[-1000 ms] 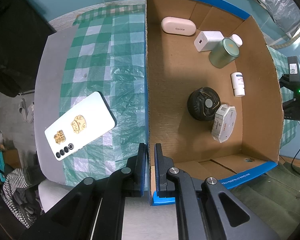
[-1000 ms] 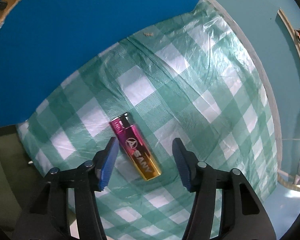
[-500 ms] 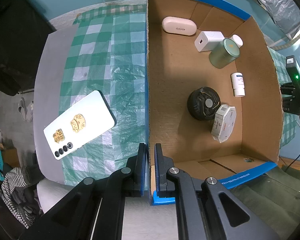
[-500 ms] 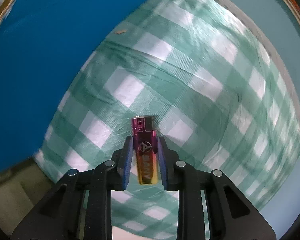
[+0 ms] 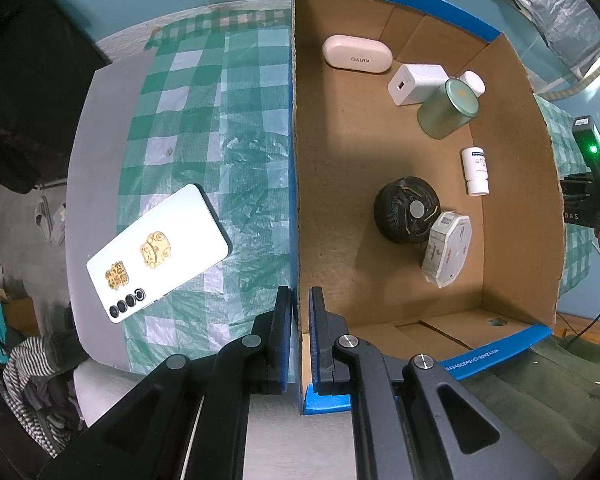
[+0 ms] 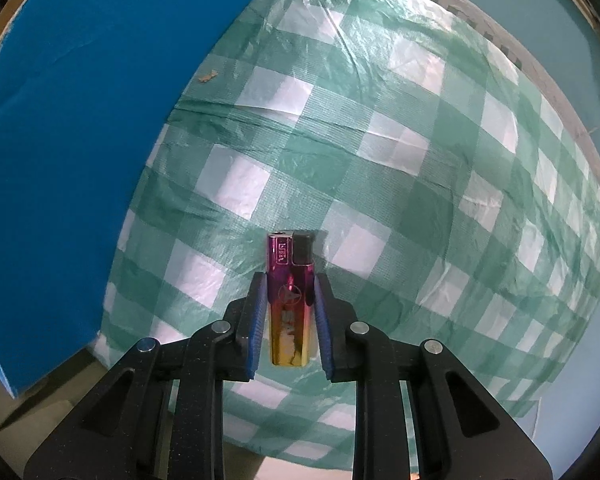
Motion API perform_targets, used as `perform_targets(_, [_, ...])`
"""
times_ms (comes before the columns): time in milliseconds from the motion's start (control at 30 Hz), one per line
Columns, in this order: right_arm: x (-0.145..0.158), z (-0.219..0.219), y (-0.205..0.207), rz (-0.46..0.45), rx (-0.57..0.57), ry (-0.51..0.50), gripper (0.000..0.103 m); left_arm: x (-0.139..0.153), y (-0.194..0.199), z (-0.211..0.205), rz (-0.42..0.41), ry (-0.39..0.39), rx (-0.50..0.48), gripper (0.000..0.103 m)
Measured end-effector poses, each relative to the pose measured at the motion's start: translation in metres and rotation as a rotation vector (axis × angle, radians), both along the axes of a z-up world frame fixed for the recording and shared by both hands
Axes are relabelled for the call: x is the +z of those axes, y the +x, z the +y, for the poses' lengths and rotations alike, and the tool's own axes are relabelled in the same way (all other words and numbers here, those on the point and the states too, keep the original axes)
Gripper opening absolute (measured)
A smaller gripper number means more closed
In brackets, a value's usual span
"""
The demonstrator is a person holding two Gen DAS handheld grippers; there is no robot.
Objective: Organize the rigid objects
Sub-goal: 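Lift the lighter with the right tool and carry it over the box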
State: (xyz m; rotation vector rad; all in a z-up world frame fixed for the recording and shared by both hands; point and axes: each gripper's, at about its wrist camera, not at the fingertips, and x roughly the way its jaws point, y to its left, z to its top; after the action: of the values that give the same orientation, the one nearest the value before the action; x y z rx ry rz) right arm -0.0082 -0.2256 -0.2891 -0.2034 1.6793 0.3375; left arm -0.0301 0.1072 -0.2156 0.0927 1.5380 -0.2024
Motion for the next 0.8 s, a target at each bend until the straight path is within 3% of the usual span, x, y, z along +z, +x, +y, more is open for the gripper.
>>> perform_targets(433, [0.023, -0.014, 0.014, -0.033, -0.003, 0.030, 0.021, -0.002, -0.001, -0.001, 0.005, 0.003, -0.002, 0.006])
perform_targets(800, [0.001, -0.006, 0.019, -0.015, -0.001, 0.009, 0.021, -0.002, -0.001, -0.001, 0.006, 0.005, -0.002, 0.006])
